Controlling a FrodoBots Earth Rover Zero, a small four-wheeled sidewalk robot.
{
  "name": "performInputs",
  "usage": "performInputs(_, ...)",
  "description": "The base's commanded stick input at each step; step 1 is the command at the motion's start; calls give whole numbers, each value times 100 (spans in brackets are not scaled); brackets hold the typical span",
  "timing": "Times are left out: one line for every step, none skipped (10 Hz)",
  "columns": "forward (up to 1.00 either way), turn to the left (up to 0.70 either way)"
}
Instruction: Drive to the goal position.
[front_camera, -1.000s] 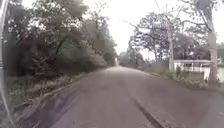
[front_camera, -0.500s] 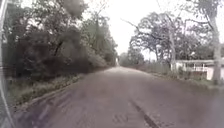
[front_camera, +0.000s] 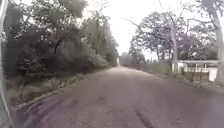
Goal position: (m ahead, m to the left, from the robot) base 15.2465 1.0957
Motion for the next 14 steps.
performInputs(70, 0)
performInputs(70, 0)
performInputs(70, 0)
performInputs(70, 0)
performInputs(70, 0)
performInputs(70, 0)
performInputs(70, 0)
performInputs(70, 0)
performInputs(70, 0)
performInputs(70, 0)
performInputs(70, 0)
performInputs(70, 0)
performInputs(70, 0)
performInputs(70, 0)
